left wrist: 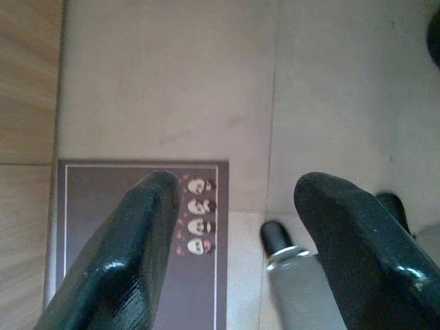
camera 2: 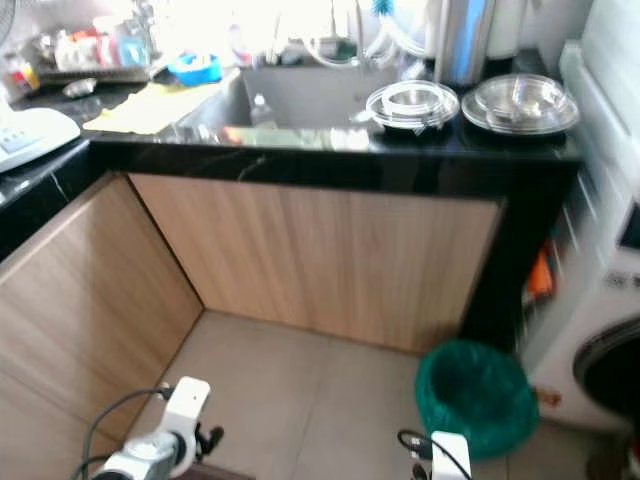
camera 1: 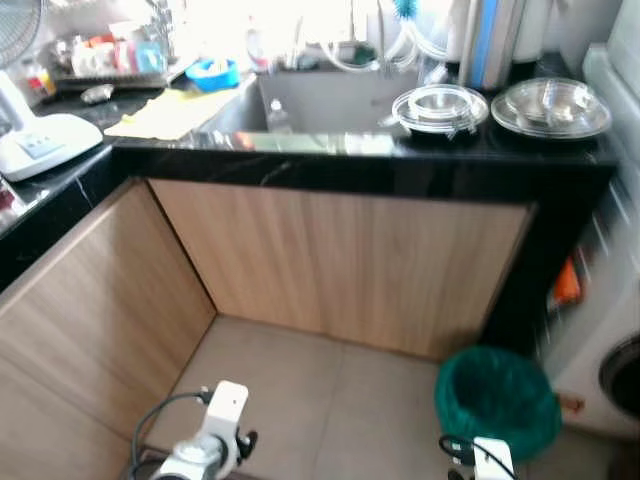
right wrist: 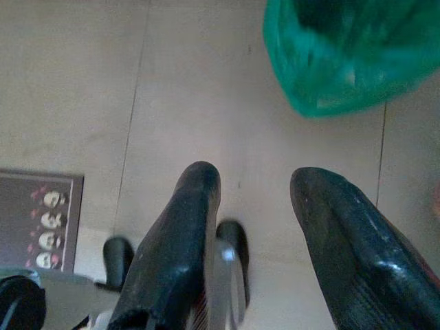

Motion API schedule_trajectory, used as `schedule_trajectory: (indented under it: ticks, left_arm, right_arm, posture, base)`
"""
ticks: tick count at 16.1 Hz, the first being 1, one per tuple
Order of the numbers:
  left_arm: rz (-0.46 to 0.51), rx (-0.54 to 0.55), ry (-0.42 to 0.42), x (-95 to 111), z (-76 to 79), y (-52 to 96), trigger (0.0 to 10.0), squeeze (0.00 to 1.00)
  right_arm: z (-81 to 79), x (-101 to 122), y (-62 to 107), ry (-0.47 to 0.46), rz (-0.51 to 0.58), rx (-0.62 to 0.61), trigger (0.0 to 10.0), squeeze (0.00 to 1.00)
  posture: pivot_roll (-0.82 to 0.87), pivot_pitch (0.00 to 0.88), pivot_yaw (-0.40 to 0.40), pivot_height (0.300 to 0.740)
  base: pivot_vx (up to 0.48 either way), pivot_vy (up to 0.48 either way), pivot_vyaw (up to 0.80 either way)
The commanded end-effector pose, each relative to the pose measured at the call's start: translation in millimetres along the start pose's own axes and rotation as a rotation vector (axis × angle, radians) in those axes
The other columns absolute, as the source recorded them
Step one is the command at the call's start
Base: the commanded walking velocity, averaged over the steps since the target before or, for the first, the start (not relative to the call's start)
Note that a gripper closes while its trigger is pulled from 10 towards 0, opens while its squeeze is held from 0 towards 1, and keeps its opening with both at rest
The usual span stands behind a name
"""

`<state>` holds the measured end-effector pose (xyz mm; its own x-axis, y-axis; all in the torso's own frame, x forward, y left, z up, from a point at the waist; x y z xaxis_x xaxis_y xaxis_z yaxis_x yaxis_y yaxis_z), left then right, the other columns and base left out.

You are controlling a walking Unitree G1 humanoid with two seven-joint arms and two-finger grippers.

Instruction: Kitchen organization

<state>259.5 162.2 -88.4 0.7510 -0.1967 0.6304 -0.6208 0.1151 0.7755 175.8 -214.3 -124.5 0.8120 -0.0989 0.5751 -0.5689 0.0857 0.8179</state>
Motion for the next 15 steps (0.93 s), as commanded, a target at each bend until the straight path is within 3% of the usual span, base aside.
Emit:
schedule_trajectory:
  ticks: [1,6,8,12,15]
  left_arm:
    - [-0.037,0.03,-0.015,-10,-12.4,2.9,10.0,0.0]
    - [-0.044,0.031,-0.006,-13,-10.9,3.0,10.0,0.0]
    - [-0.043,0.031,-0.002,-13,-10.3,2.9,10.0,0.0]
    - [-0.044,0.03,-0.001,-14,-9.4,2.8,10.0,0.0]
    - [-0.046,0.03,-0.004,-16,-9.3,3.1,10.0,0.0]
  right_arm:
    - [-14.7,2,-1.7,0.001,0.007,0.038,10.0,0.0]
    - [-25.0,6,-2.8,0.024,0.019,0.061,10.0,0.0]
    - [-22.1,-4,-0.1,-0.016,0.01,0.056,10.0,0.0]
    - [-14.6,-11,3.0,-0.011,0.01,0.053,10.0,0.0]
    - [-33.0,-5,0.6,-0.011,0.027,0.072,10.0,0.0]
  posture:
    - [-0.09,0.0,0.096,0.74]
    - [-0.1,0.0,0.085,0.74]
    - [-0.1,0.0,0.081,0.74]
    - [-0.1,0.0,0.081,0.74]
    - [-0.1,0.0,0.081,0.74]
  base:
    - [0.277,0.0,0.0]
    - [0.275,0.0,0.35]
    - [0.276,0.0,0.0]
    - [0.274,0.0,0.0]
    - [0.275,0.0,0.0]
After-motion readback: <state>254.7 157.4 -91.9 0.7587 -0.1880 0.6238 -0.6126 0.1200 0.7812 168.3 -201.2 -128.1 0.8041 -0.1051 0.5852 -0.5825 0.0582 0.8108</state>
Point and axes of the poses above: a point about 5 cm out from each wrist's last joint towards the gripper, its own y axis pointing back from the gripper into the wrist, its own x axis along the axis of the wrist's last joint, z = x × y, the point moved 4 cm from there along -y, pointing out of the wrist towards the gripper, and after that the axes turned 1 degree about y, right-handed, at the moved point
